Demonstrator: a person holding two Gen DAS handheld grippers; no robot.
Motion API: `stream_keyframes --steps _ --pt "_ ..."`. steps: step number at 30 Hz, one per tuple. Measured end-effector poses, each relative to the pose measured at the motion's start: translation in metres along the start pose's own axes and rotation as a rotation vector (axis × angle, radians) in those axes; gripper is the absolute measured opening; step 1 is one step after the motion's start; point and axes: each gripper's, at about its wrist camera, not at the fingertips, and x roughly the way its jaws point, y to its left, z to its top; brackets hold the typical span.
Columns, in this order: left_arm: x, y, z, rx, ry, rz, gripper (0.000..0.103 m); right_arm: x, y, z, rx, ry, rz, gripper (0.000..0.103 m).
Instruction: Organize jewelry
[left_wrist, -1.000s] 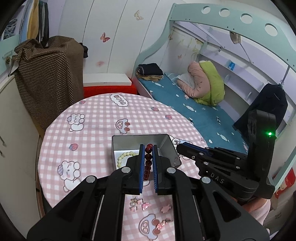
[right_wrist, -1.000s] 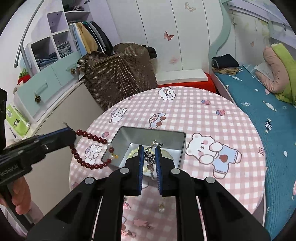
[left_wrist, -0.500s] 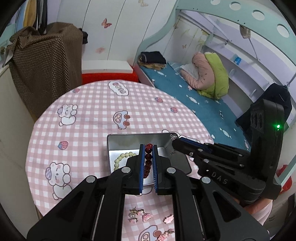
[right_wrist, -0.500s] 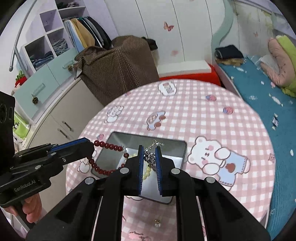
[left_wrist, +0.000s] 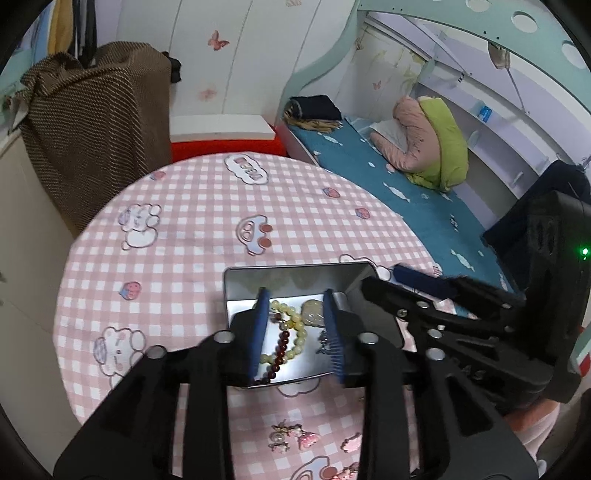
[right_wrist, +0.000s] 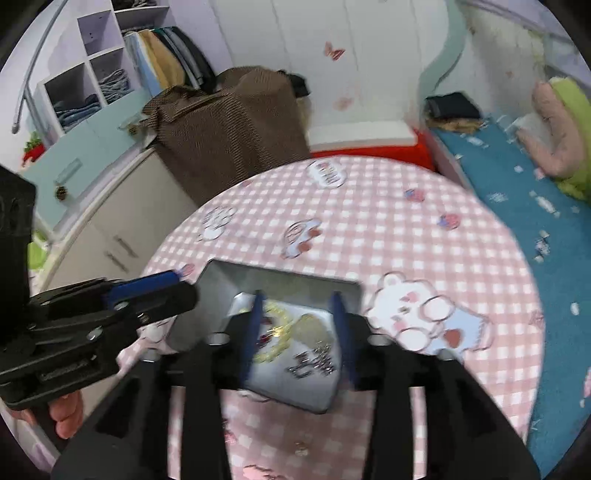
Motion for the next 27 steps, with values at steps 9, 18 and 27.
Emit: stream_keyframes --steps 9,18,27 --pt "0.002 0.009 -0.004 -0.005 0.015 0.057 0.039 -0.001 -0.01 -0.002 0.027 0.009 -0.024 0.055" --pt "-0.006 0.007 -0.008 0.001 0.009 0.094 0.05 -0.011 -0.008 -0.006 0.014 -0.002 -0.05 0.061" --pt "-0.021 0.007 -0.02 -0.001 -0.023 0.181 0.074 -0.035 -0.009 -0.017 0.015 -0.059 -0.118 0.088"
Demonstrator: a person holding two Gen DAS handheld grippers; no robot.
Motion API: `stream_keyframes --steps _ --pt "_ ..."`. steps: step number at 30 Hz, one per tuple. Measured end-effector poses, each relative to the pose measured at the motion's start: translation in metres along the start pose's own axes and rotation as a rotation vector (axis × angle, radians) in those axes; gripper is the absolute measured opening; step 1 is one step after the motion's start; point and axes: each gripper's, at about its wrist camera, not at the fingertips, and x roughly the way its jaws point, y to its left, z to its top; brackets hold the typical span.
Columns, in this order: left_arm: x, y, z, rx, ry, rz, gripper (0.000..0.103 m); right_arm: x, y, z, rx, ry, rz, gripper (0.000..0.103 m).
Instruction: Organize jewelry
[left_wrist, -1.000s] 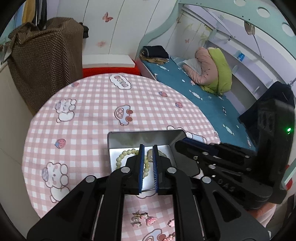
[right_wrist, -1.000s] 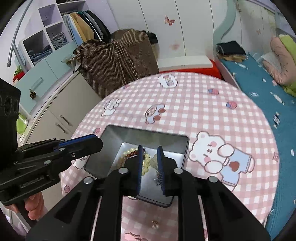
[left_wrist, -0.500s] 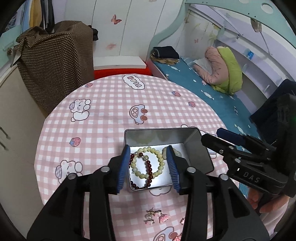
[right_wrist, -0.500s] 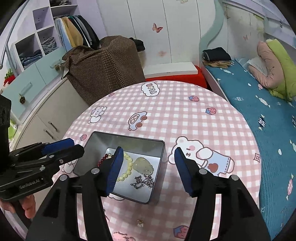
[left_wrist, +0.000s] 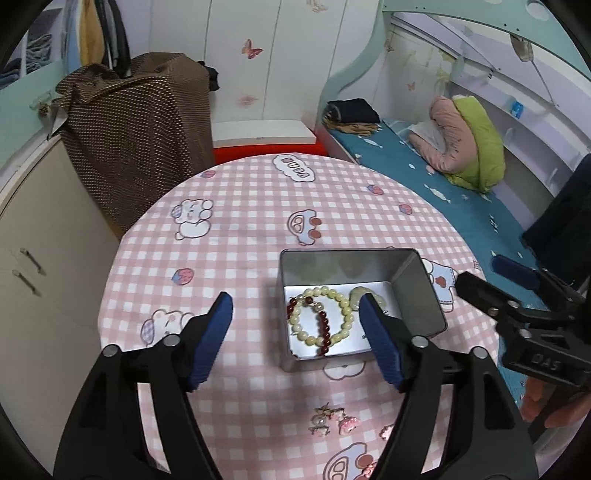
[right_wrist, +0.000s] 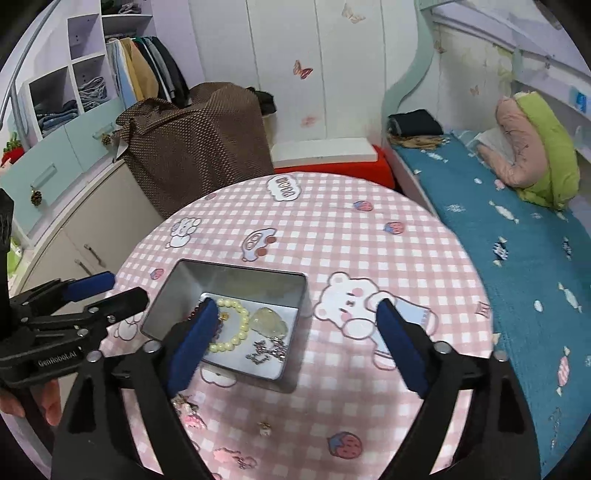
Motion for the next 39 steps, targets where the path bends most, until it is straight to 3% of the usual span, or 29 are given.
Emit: stream_keyframes --steps 7,17,20,23,29,33,36,39 --pt "-0.016 0.008 -0.017 -0.011 -0.04 0.053 0.089 -0.022 -0.006 -0.017 0.009 -0.063 -0.023 0.089" --pt "-0.038 0.013 -0.066 0.041 -0.17 0.16 0.09 -0.048 0.003 -0.056 0.011 -0.181 -0.016 0.094" --pt "-0.044 0.014 -0.082 0.058 -0.222 0.183 0.09 -0.05 0.01 -0.068 -0.008 -0.223 -0.06 0.094" --pt "-0.05 0.016 -0.099 0.053 -0.266 0.173 0.09 -0.049 0.018 -0.083 -0.019 -0.265 -0.046 0.094" --pt "-0.057 0.031 -0.123 -0.014 -0.31 0.123 0.09 -0.032 0.04 -0.104 -0.064 -0.222 -0.001 0.093" --pt "-0.058 0.043 -0.136 -0.048 -0.33 0.12 0.09 -0.014 0.059 -0.117 -0.083 -0.17 0.041 0.081" --pt "-0.055 0.049 -0.141 -0.062 -0.313 0.121 0.09 0.002 0.072 -0.123 -0.102 -0.116 0.043 0.067" --pt "-0.049 0.053 -0.146 -0.054 -0.288 0.087 0.089 0.015 0.082 -0.128 -0.139 -0.074 0.039 0.059"
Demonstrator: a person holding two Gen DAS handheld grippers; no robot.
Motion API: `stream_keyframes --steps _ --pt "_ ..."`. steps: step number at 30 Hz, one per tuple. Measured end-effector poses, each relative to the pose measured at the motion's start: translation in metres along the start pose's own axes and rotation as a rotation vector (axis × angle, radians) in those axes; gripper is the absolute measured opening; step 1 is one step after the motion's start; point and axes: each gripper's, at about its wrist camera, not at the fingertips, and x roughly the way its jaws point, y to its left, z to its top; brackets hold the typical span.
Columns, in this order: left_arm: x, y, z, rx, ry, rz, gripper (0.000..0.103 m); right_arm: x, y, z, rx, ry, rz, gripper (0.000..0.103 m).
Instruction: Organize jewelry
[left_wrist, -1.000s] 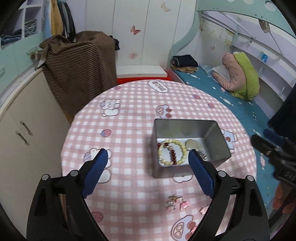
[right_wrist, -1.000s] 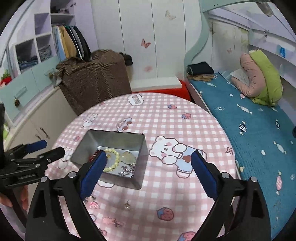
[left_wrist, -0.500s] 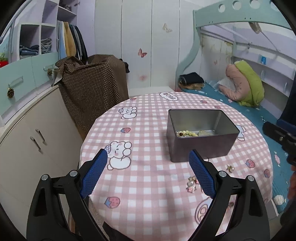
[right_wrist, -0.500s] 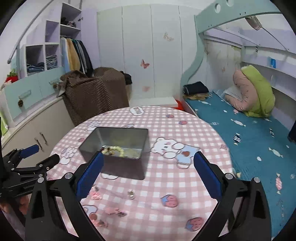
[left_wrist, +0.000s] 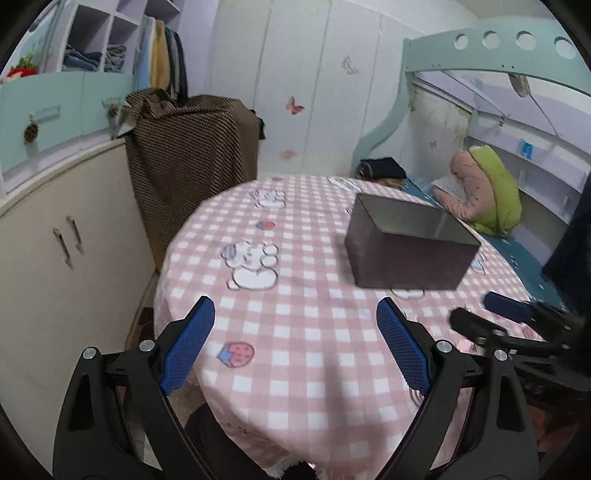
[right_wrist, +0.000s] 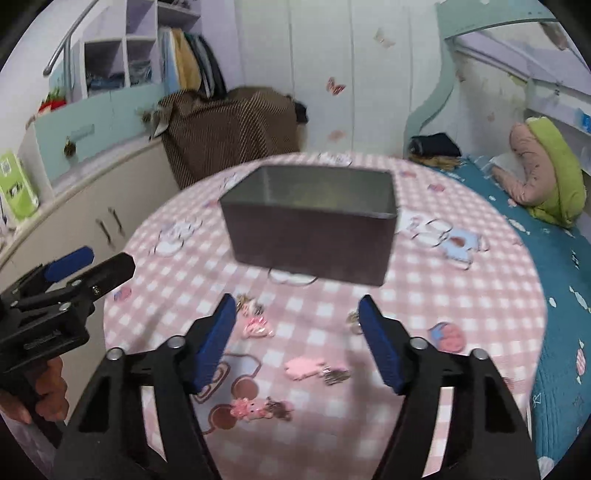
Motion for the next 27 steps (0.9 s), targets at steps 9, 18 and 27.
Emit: stream_keyframes --steps 9,18,27 --pt "0.013 -0.004 -0.012 0.048 0.055 -0.059 0.088 0.023 0.02 -0.006 -0.062 0.091 0.04 0.041" --pt "0.022 -0.004 -0.016 0.023 0.097 -0.107 0.078 0.028 0.021 -0.008 -0.1 0.084 0.046 0.023" --pt "0.026 -0.028 -0.014 0.064 0.11 -0.167 0.078 0.012 0.005 -0.004 -0.038 0.049 0.04 0.023"
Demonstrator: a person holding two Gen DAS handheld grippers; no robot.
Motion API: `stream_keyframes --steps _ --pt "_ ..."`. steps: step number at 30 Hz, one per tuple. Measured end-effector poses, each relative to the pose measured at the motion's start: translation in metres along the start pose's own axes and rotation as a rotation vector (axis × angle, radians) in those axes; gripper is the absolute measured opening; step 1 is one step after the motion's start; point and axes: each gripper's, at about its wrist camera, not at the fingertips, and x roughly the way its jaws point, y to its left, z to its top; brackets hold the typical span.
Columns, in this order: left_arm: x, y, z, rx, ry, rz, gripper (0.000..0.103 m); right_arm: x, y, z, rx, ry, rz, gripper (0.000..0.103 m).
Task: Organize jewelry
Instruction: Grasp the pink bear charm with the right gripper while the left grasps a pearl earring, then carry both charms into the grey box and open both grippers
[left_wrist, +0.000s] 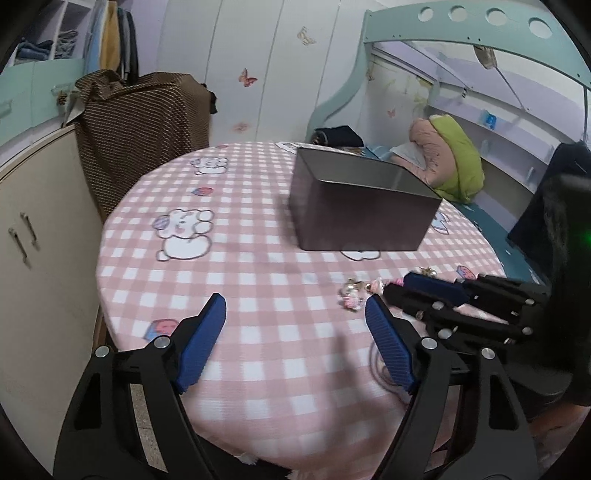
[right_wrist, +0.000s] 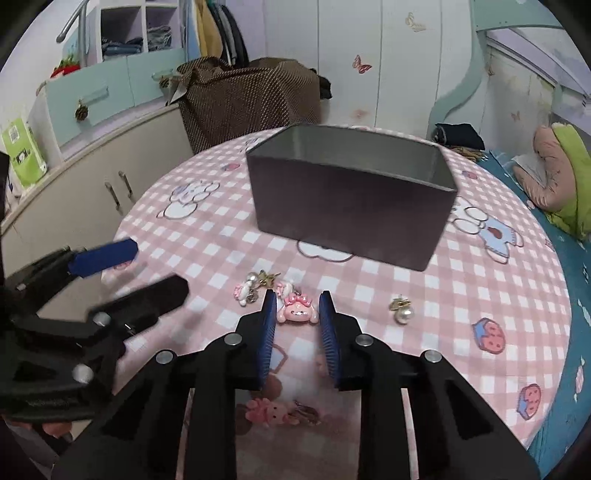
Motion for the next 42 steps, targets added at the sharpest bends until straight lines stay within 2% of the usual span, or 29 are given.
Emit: stream_keyframes --steps 6,11,14,18,20,26,35,42 --pt "0.011 -0.014 0.005 0.025 0.01 -0.024 0.079 -0.025 -0.022 0.008 0.053 -0.079 -0.029 0.023" --pt "0.023 -0.016 0.008 0.019 0.024 -0.012 0.08 -0.045 -0.043 0.01 0.104 -0.145 -0.07 0.023" --pt "0.027 -0.024 0.008 0.074 0.016 -0.012 0.078 -0.05 -0.054 0.01 0.127 -0.16 -0.083 0.023" --pt "0.036 -0.031 0.007 0.115 0.045 -0.016 0.059 -0.052 -0.063 0.008 0.151 -0.176 -0.085 0.023" --pt "0.039 -0.032 0.006 0.118 0.052 -0.021 0.044 -0.052 -0.066 0.007 0.16 -0.177 -0.089 0.023" --pt "0.044 -0.035 0.003 0.143 0.055 -0.025 0.015 -0.048 -0.068 0.006 0.167 -0.168 -0.075 0.022" --pt "0.039 -0.034 0.004 0.136 0.042 -0.038 0.015 -0.048 -0.072 0.004 0.183 -0.17 -0.07 0.023" --pt "0.025 -0.033 0.017 0.13 -0.018 -0.021 0.015 -0.052 -0.072 0.005 0.181 -0.177 -0.064 0.023"
